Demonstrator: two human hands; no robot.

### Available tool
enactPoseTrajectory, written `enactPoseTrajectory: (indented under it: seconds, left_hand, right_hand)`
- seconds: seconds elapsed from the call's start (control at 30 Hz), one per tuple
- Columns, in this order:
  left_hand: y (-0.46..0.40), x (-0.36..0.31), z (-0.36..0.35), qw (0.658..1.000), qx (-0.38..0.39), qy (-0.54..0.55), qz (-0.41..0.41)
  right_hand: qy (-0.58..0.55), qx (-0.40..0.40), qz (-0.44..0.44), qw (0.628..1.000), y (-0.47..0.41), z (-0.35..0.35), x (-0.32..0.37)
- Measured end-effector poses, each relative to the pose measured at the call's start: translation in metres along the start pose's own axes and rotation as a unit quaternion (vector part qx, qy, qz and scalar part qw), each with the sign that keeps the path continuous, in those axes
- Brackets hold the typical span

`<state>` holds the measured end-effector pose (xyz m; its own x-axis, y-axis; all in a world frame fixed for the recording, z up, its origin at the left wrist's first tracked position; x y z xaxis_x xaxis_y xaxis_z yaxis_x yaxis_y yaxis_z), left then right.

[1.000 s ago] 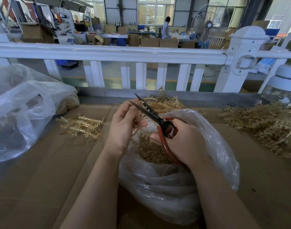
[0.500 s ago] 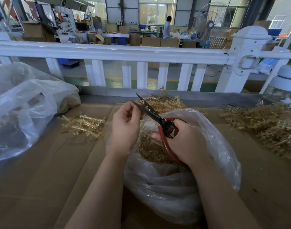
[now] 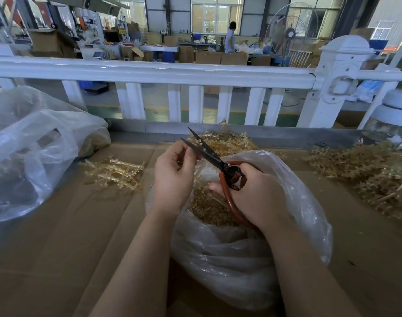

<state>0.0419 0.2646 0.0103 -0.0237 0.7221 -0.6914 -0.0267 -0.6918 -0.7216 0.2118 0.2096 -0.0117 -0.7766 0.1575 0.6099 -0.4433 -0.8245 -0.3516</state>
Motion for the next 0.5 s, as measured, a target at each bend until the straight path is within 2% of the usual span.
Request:
enactPoseTrajectory:
  seconds: [0.3, 0.5]
  left_hand:
    - [0.0019, -0.0011, -0.0042, 1.0, 0.017, 0.009, 0.0]
    - [0.002, -0.0016, -0.0062, 0.999, -0.002, 0.024, 0.023]
  right_hand:
    - [0.011, -0.004, 0.003, 1.0, 0.0001, -0.0002, 0.0009]
    - [0.002, -0.004, 0.008, 1.0, 0.0006, 0.0029, 0.0031]
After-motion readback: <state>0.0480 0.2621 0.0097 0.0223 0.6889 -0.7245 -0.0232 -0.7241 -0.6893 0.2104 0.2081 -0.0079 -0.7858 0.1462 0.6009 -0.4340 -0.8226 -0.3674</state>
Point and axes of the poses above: each hand's wrist, its own y-axis away from the middle knuckle, its own z-axis out of the back of the hand, x = y × z, the point moved 6 cm from there along -y, towards the middle knuckle, and after that the axes turned 15 degrees about -z, right-handed, at the moved point
